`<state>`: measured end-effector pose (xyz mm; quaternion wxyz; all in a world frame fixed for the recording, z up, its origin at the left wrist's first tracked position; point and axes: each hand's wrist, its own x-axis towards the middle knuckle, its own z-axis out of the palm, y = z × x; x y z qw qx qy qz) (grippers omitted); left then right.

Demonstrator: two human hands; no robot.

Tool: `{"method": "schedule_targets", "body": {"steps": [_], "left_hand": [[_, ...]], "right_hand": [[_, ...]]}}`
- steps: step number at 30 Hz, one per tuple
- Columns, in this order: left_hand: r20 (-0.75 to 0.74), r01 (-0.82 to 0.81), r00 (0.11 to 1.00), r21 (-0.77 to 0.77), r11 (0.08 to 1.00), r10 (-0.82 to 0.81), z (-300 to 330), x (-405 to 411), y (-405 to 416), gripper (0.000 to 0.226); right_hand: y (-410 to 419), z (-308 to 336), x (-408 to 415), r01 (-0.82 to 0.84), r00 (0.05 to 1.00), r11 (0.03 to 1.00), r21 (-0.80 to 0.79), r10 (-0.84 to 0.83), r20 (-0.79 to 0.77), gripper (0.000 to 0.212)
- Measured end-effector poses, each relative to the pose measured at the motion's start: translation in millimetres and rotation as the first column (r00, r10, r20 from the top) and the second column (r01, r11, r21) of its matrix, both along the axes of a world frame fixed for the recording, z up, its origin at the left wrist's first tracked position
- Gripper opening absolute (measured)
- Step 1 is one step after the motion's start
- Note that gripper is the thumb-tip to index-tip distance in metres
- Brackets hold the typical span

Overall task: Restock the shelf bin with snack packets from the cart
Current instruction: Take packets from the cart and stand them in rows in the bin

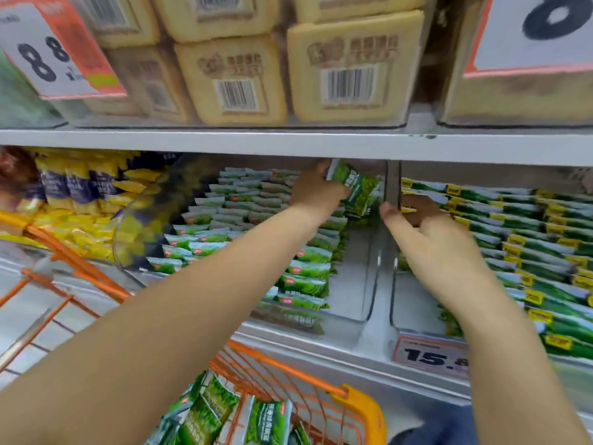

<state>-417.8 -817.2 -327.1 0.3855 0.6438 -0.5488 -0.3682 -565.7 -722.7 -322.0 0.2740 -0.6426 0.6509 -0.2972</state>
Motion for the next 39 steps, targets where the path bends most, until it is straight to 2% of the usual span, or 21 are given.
{"method": "schedule_targets", "body": {"steps": [2,4,7,12,17,20,23,26,28,29,32,34,36,39], "left_hand": [[0.255,0.043,0.967,-0.090,0.995,-0.019,-8,-8,-2,0.040],[0.476,0.088,0.879,-0.098,0.991,-0.031,-18,-13,-3,0.037],[0.675,0.129,0.737,-0.099,0.987,-0.028,-29,-15,-3,0.039],[0.824,0.245,0.566,-0.154,0.957,-0.012,-19,-13,-4,0.039],[0.916,0.387,0.387,-0.060,0.920,-0.103,-14,-17,-13,0.040],[0.958,0.415,0.258,0.008,0.910,-0.126,-16,-26,-18,0.031],[0.970,0.403,0.210,0.029,0.915,-0.123,-26,-28,-21,0.025],[0.967,0.398,0.239,-0.013,0.917,-0.090,-30,-25,-23,0.039],[0.946,0.382,0.315,-0.056,0.922,-0.073,-28,-21,-24,0.056],[0.927,0.370,0.369,-0.078,0.926,-0.069,-24,-17,-22,0.056],[0.811,0.301,0.583,-0.163,0.940,-0.046,-11,2,-13,0.043],[0.683,0.216,0.729,-0.158,0.964,-0.051,-3,19,1,0.032],[0.595,0.189,0.801,-0.139,0.972,-0.070,2,38,26,0.018],[0.514,0.252,0.848,-0.169,0.953,-0.133,7,69,84,0.007]], "right_hand": [[-2,0,0,0.002,1.000,1.000,-0.004,-0.002,0.013,0.041],[-5,0,0,0.010,1.000,1.000,-0.016,-0.010,0.012,0.048],[-6,-1,2,0.026,1.000,0.999,-0.031,-0.026,0.004,0.052],[-7,-1,3,0.020,1.000,0.999,-0.037,-0.020,0.002,0.050],[-5,-1,4,0.015,1.000,0.998,-0.055,-0.016,-0.017,0.047],[-4,0,5,0.010,1.000,0.998,-0.064,-0.012,-0.023,0.044],[-4,2,5,0.018,1.000,0.999,-0.051,-0.019,-0.016,0.046],[-4,2,5,0.020,1.000,0.999,-0.031,-0.020,0.000,0.048],[-6,3,5,0.018,1.000,1.000,-0.018,-0.018,-0.009,0.048],[-7,4,4,0.014,0.999,1.000,-0.008,-0.014,-0.029,0.049],[-9,6,4,0.015,0.995,1.000,-0.011,-0.016,-0.099,0.048],[-9,5,7,0.026,0.985,0.996,-0.083,-0.040,-0.170,0.044],[-6,6,12,0.033,0.960,0.987,-0.160,-0.076,-0.270,0.043],[10,3,26,-0.032,0.925,0.955,-0.295,-0.084,-0.372,0.043]]}}
